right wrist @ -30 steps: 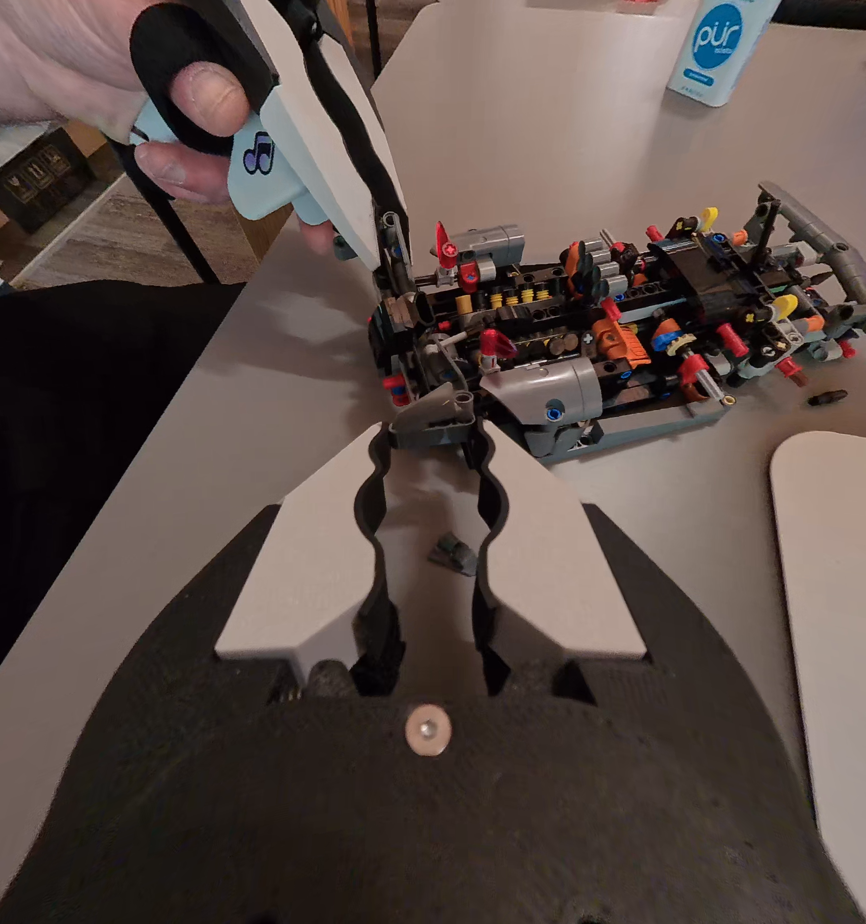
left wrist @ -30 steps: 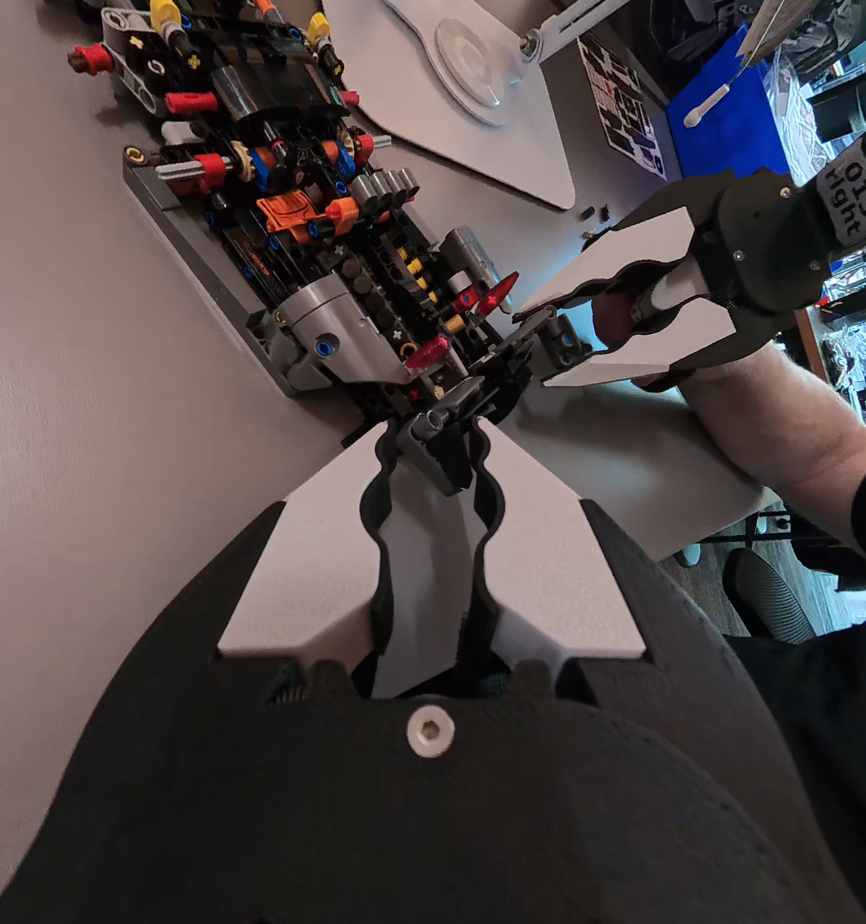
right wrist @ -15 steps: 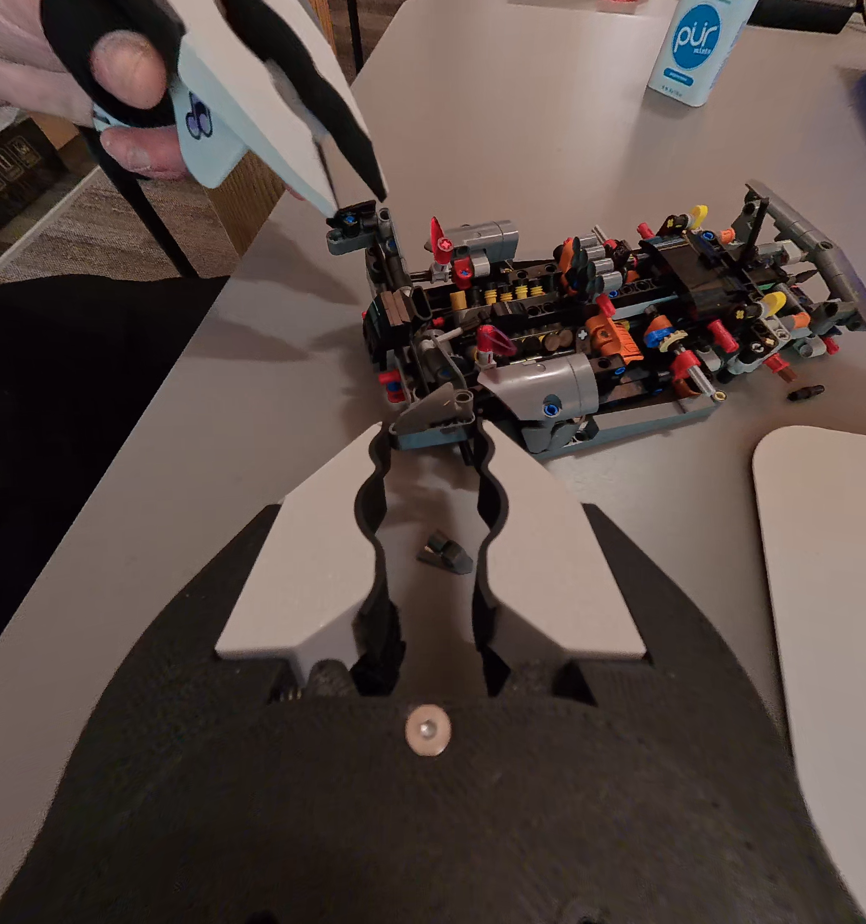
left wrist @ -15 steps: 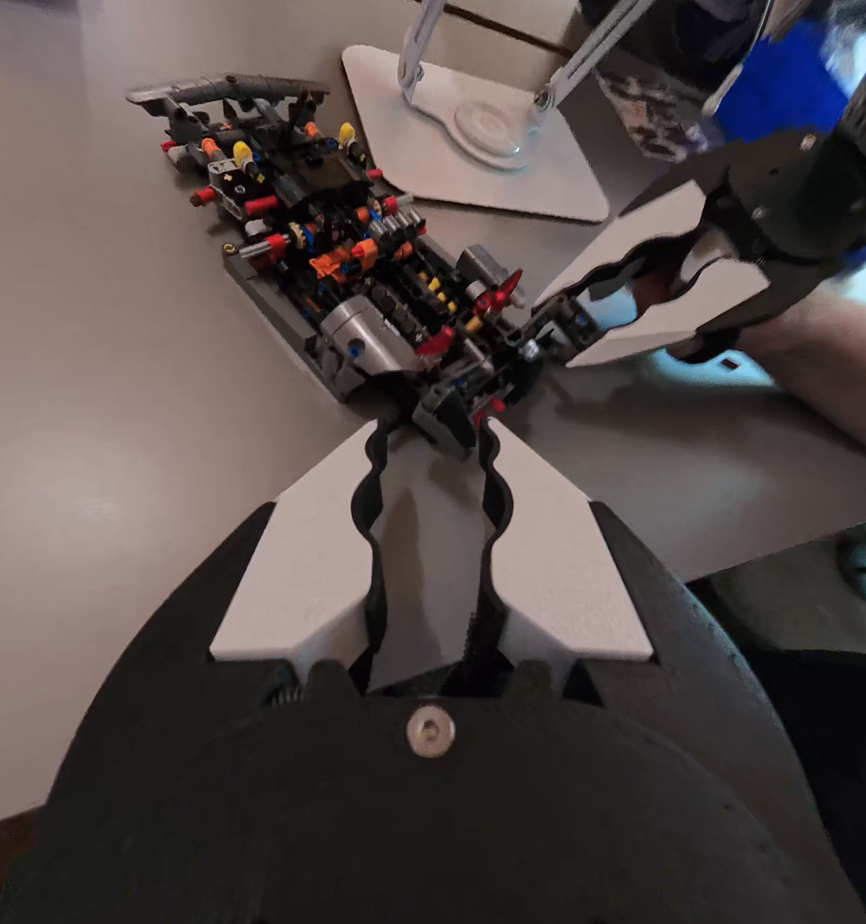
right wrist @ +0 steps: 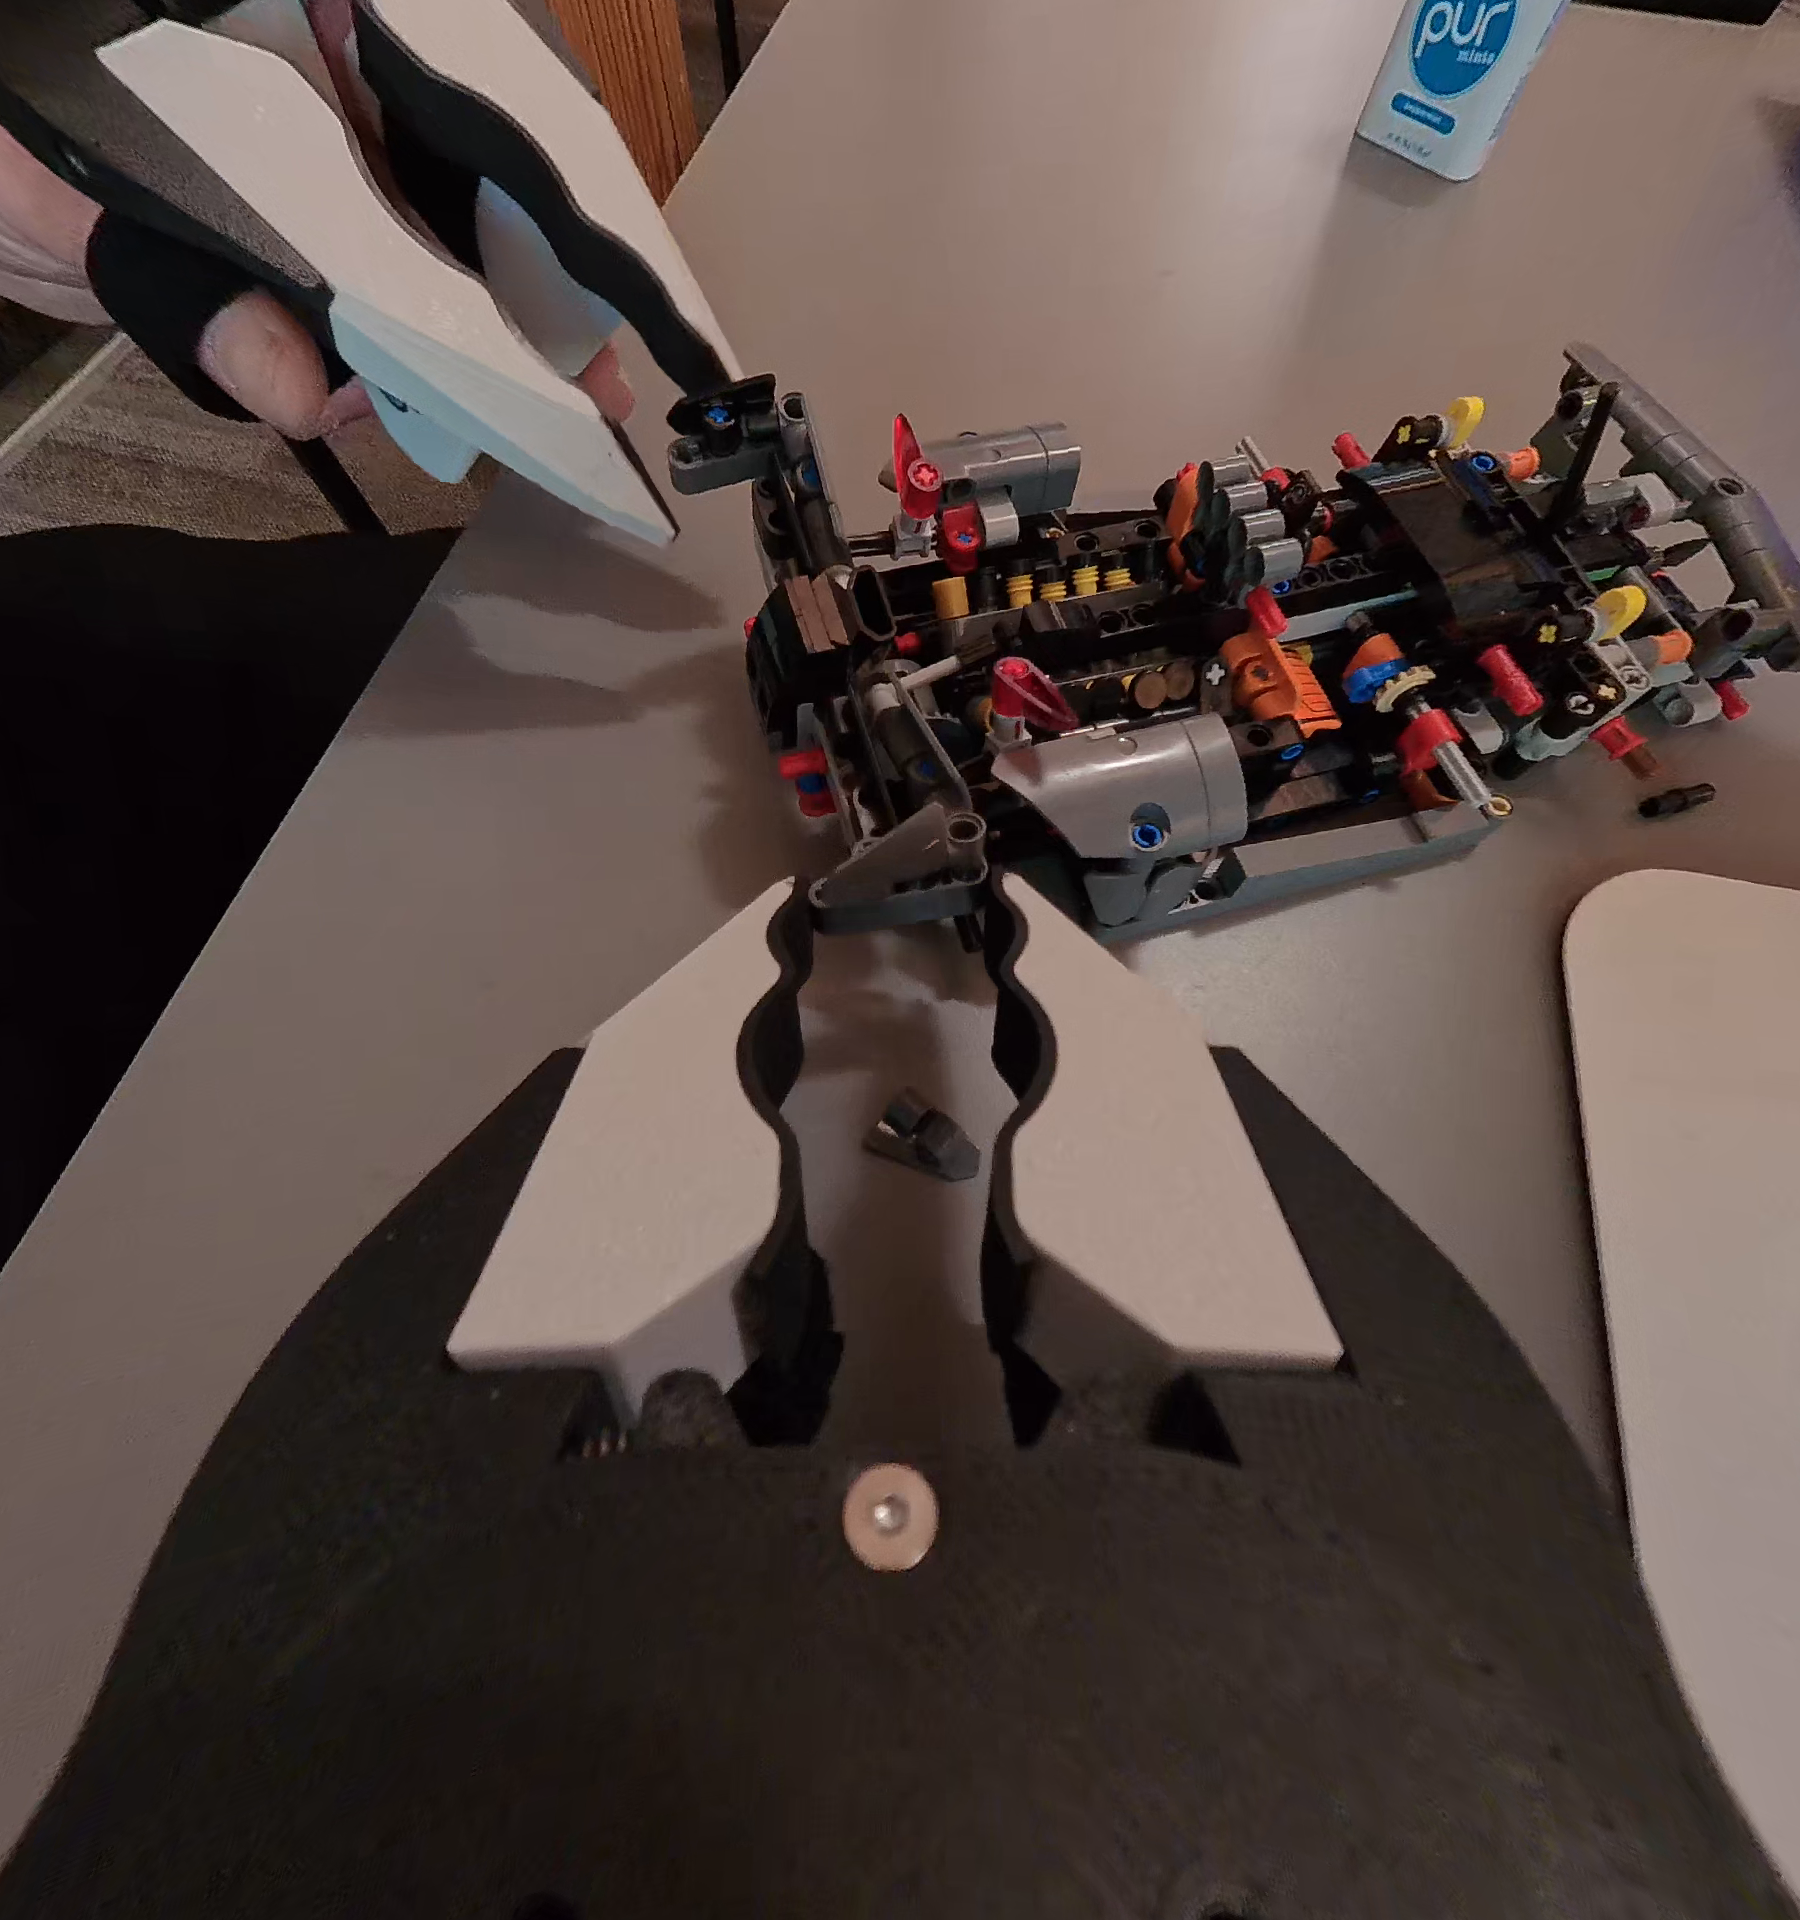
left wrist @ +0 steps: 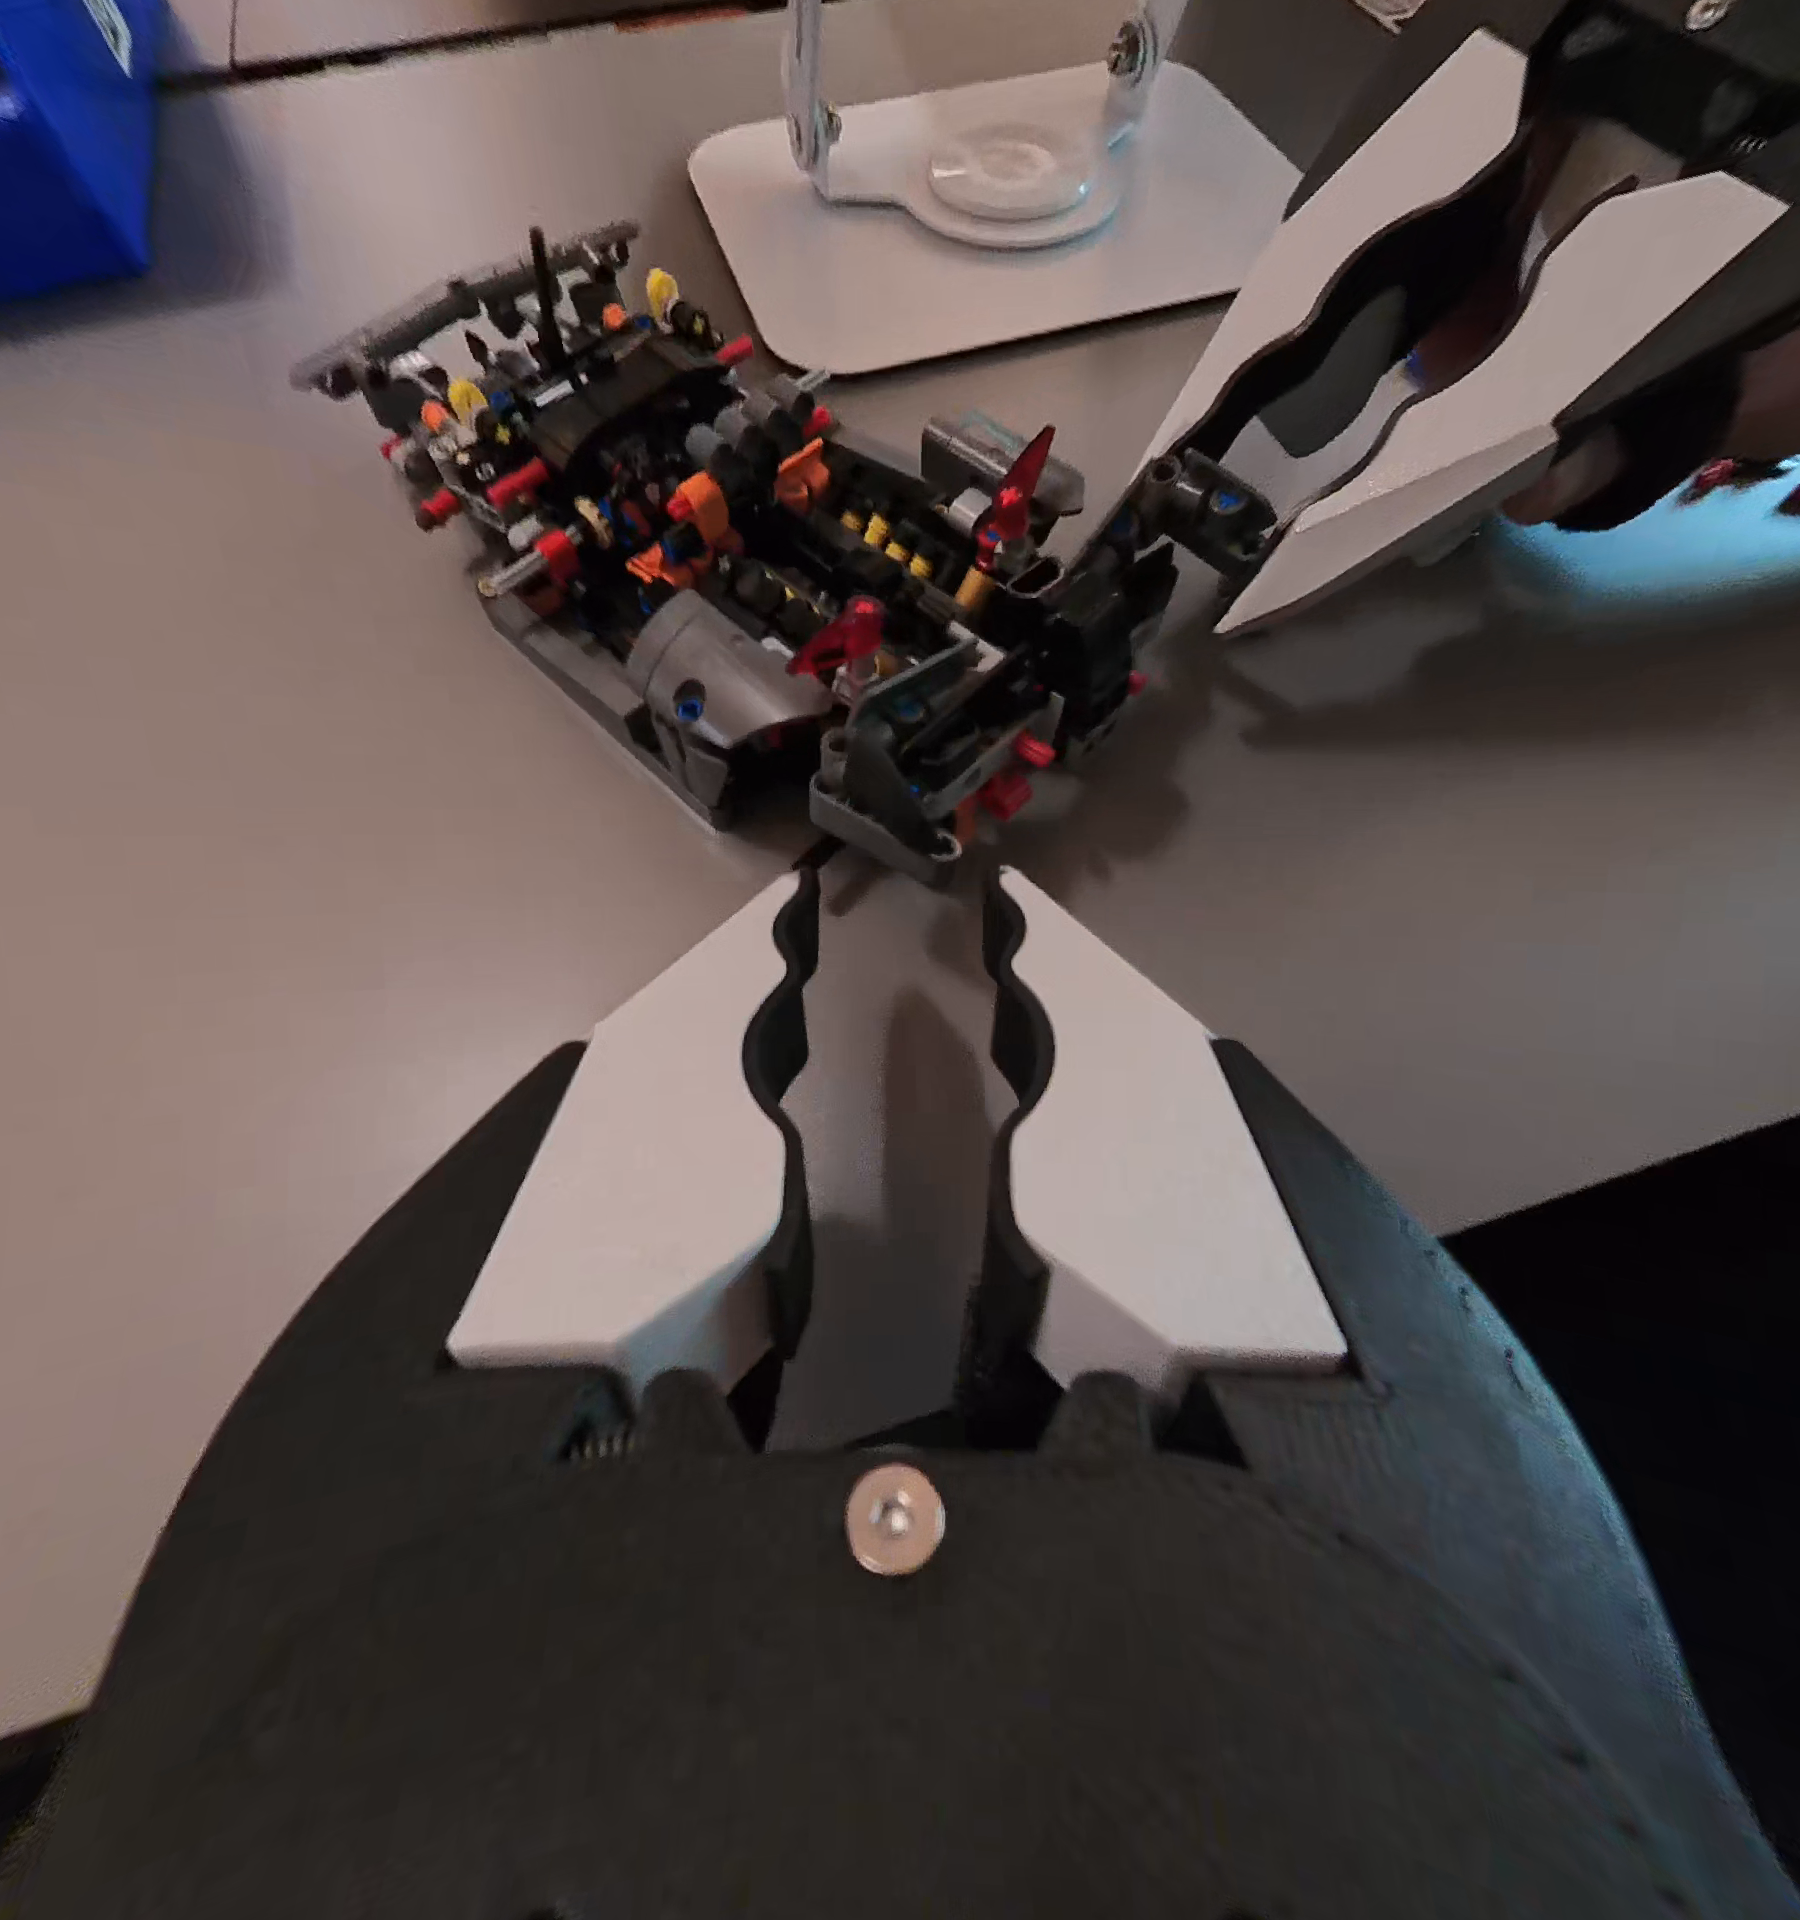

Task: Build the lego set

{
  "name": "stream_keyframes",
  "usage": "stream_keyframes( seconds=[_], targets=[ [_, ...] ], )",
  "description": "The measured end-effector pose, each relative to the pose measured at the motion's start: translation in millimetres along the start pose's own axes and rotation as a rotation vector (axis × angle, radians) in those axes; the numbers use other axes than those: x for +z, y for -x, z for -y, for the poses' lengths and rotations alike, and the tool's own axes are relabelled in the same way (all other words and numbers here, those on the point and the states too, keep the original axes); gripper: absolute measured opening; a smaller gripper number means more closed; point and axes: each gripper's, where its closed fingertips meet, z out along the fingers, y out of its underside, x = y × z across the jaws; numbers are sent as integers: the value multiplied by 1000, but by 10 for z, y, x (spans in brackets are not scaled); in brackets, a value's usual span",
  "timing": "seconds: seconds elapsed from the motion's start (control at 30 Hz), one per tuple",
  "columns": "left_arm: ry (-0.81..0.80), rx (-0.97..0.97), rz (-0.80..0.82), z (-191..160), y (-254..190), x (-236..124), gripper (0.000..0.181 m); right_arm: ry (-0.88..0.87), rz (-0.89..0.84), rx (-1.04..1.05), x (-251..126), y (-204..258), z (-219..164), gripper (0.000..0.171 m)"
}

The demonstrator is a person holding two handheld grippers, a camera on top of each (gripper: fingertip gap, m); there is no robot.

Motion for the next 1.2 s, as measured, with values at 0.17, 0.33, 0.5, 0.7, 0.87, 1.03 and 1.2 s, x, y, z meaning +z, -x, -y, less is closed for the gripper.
stream_keyframes(
  seconds=[0.17, 0.33, 0.5, 0.7, 0.87, 1.03, 1.2],
  targets=[
    [-7, 30, 24, 27, 13, 75, 20, 9, -9, 3, 14, -6, -19, 30],
    [-31, -6, 1, 66, 28, 70, 19, 3, -13, 15, 13, -20, -17, 30],
    [-48, -29, 0, 97, 26, 88, 17, -5, -21, 31, -6, -60, -19, 30],
    [-71, -77, -18, 145, 48, 86, 16, -7, -32, 35, -46, -110, -18, 29],
    [-68, -95, -14, 135, 60, 123, 15, 2, -35, 28, -71, -137, -33, 29],
    [-71, -109, 7, 109, 107, 86, 20, 52, -66, -7, -71, -157, -97, 26],
    [-29, -140, -8, -9, 119, -42, 19, 110, -33, -26, -136, -101, -126, 18]
  ],
)
